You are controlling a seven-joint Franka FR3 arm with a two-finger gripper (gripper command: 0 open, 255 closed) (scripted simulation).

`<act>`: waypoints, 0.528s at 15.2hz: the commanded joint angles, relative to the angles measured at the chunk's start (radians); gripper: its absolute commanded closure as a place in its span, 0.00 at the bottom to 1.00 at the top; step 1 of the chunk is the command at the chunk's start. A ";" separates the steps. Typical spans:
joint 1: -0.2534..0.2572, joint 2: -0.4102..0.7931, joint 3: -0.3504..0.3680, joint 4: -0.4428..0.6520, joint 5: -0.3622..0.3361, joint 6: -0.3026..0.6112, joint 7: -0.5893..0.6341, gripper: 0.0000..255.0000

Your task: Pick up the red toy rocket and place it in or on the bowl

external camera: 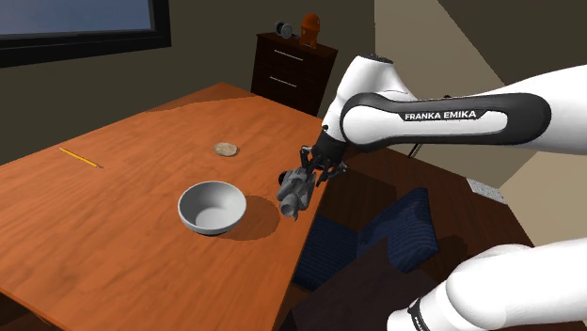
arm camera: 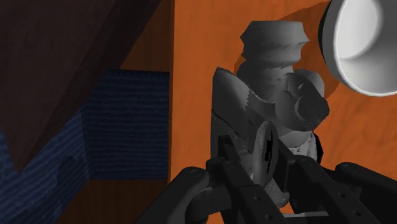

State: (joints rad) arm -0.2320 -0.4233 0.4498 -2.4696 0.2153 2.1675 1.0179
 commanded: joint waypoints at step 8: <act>0.006 0.039 0.050 0.121 -0.015 -0.073 0.082 1.00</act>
State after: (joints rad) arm -0.2275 -0.4031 0.4819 -2.3691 0.2039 2.0923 1.0744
